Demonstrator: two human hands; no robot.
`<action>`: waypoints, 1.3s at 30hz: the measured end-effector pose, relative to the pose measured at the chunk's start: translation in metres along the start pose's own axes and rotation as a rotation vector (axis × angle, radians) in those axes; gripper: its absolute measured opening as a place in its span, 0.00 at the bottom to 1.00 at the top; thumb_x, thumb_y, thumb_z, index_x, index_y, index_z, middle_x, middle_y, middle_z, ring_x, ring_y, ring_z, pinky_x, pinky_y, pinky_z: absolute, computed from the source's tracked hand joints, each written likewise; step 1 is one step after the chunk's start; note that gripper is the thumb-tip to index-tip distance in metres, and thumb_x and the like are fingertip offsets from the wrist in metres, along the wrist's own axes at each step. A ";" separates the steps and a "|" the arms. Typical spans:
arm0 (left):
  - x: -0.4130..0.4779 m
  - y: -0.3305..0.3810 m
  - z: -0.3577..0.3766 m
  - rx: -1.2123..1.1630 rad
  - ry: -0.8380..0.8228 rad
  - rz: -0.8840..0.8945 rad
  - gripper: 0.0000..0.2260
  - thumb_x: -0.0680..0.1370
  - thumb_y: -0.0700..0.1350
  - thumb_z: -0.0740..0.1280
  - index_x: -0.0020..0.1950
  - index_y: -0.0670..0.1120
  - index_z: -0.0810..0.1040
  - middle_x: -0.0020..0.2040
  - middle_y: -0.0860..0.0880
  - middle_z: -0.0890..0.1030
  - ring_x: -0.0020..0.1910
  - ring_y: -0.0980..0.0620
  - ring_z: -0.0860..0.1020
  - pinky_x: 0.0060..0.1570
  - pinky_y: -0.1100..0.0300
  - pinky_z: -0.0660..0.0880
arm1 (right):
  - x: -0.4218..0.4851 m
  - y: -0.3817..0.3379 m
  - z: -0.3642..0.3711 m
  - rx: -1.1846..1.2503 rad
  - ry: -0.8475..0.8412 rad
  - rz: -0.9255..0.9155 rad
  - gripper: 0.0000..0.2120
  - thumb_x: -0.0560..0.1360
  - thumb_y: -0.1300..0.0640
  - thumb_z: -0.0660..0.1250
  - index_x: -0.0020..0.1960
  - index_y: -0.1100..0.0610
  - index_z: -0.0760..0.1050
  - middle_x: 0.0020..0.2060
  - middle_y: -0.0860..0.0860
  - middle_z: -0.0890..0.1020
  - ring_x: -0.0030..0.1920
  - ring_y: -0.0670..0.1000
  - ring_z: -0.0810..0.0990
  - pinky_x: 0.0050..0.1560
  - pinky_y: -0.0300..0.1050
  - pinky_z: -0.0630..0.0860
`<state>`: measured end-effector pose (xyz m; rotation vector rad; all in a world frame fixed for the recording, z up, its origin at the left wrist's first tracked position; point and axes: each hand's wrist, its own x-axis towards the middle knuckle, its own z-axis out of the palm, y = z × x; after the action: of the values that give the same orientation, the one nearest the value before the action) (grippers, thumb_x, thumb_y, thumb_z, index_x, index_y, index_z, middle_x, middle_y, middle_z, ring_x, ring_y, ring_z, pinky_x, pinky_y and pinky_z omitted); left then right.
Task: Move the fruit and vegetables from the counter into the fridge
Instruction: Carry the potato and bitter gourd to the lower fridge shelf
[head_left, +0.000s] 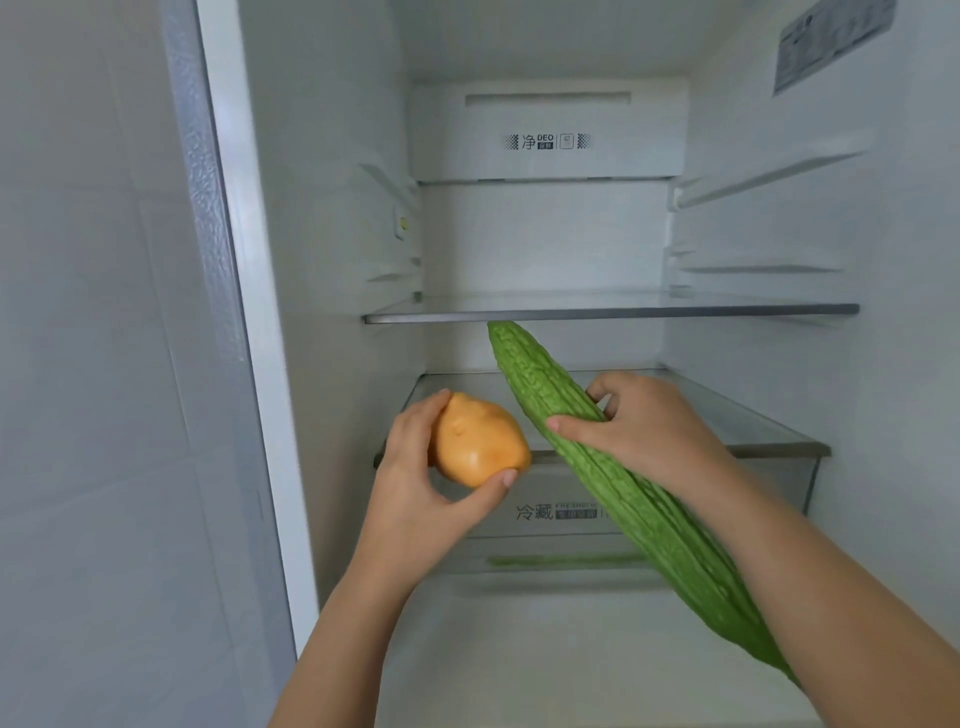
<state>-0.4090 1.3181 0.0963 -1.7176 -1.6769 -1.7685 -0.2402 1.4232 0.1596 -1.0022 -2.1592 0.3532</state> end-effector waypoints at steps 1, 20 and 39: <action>0.005 -0.001 0.001 -0.004 0.001 0.005 0.35 0.61 0.62 0.70 0.65 0.55 0.66 0.61 0.61 0.68 0.58 0.68 0.68 0.49 0.78 0.66 | 0.005 0.001 -0.001 -0.021 -0.012 -0.012 0.18 0.65 0.40 0.71 0.45 0.53 0.75 0.33 0.46 0.76 0.36 0.48 0.76 0.31 0.40 0.67; 0.068 -0.027 0.028 0.024 -0.310 -0.125 0.40 0.56 0.61 0.73 0.67 0.55 0.68 0.62 0.55 0.72 0.59 0.57 0.72 0.60 0.63 0.68 | 0.094 0.038 0.018 -0.470 -0.077 -0.162 0.25 0.71 0.43 0.67 0.64 0.50 0.68 0.57 0.53 0.74 0.57 0.54 0.72 0.45 0.45 0.67; 0.114 -0.061 0.049 0.003 -0.454 -0.169 0.28 0.67 0.46 0.76 0.60 0.62 0.68 0.62 0.55 0.71 0.59 0.58 0.71 0.55 0.72 0.65 | 0.147 0.088 0.042 -0.358 -0.140 -0.160 0.25 0.71 0.48 0.68 0.66 0.51 0.67 0.58 0.52 0.73 0.59 0.53 0.71 0.51 0.47 0.70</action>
<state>-0.4629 1.4395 0.1348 -2.1563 -2.0481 -1.5106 -0.2859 1.5939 0.1579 -1.0103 -2.4674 -0.0448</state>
